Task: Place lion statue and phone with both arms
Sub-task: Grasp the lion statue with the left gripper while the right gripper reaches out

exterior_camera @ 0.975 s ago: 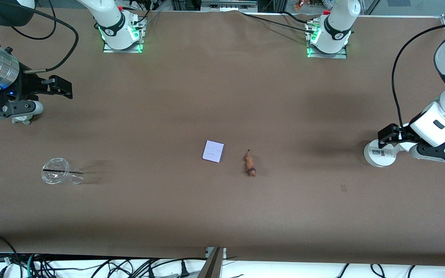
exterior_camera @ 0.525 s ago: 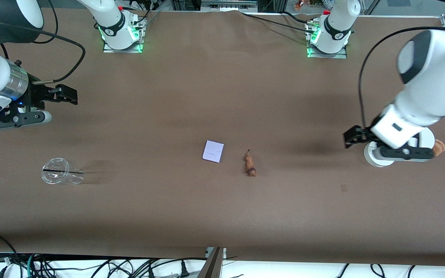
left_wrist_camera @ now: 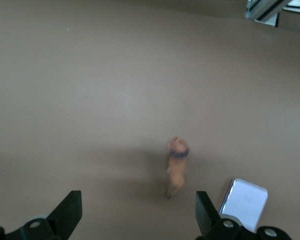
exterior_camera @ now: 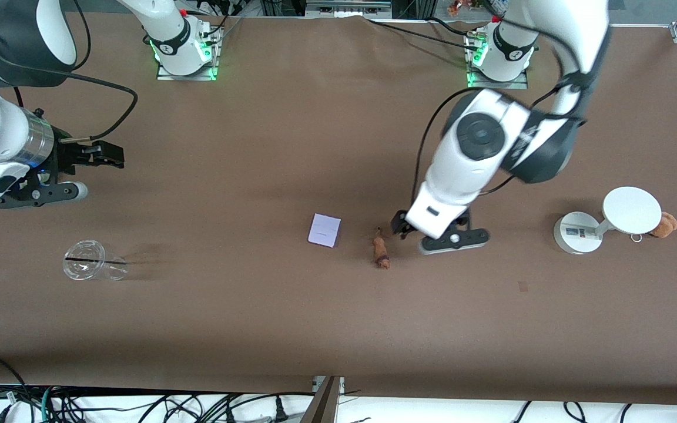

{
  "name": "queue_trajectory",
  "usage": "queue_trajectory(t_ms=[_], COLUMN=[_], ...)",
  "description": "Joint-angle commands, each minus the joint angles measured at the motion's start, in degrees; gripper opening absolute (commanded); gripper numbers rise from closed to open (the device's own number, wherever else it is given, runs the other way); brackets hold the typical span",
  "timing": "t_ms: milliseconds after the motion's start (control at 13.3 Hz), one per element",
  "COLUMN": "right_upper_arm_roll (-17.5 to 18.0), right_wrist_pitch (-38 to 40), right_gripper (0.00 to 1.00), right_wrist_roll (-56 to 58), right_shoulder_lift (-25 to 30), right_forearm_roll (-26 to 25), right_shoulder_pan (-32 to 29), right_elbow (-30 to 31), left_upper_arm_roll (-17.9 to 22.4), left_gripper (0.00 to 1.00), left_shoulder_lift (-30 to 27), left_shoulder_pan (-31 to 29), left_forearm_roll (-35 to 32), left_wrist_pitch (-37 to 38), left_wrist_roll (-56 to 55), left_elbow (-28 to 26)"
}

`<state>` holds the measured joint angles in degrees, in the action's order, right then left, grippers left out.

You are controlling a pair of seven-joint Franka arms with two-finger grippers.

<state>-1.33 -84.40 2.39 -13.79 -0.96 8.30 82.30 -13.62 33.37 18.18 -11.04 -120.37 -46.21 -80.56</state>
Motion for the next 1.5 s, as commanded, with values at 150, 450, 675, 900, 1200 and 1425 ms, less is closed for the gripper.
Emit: queue_trajectory(t_ms=[150,450,675,900,1200,1425], right_upper_arm_roll=[0.4,0.6,1.1,1.1,1.1,1.1], right_wrist_pitch=[-4.1,-10.8,-15.1,-20.0,-26.6,-33.0], right_gripper=[1.0,1.0,1.0,1.0,1.0,1.0], right_wrist_roll=[-0.1,-1.5,-7.5,-10.8,-16.5,-25.4], right_shoulder_lift=[-2.9,-7.8,-11.1,-14.5,-18.5,-22.1], right_forearm_roll=[0.3,3.3,4.1,4.1,4.1,4.0], right_shoulder_pan=[-0.5,0.0,2.5,5.5,9.3,14.1], right_elbow=[-0.7,-0.6,-0.7,-0.6,-0.3,-0.3], left_upper_arm_roll=[1.0,4.0,4.1,4.2,4.2,4.1], left_gripper=[1.0,1.0,1.0,0.76,0.0,0.0], left_shoulder_lift=[10.6,15.8,18.1,19.6,19.5,18.6], left_shoulder_pan=[4.7,7.3,7.3,7.4,7.2,5.6], left_forearm_roll=[-6.4,-6.6,-6.6,-6.7,-9.8,-11.4], left_wrist_pitch=[-6.1,-8.6,-10.9,-12.3,-12.3,-11.8], left_wrist_roll=[-10.5,-10.9,-10.9,-10.9,-10.1,-10.1], left_elbow=[6.1,9.1,8.7,8.5,8.5,8.2])
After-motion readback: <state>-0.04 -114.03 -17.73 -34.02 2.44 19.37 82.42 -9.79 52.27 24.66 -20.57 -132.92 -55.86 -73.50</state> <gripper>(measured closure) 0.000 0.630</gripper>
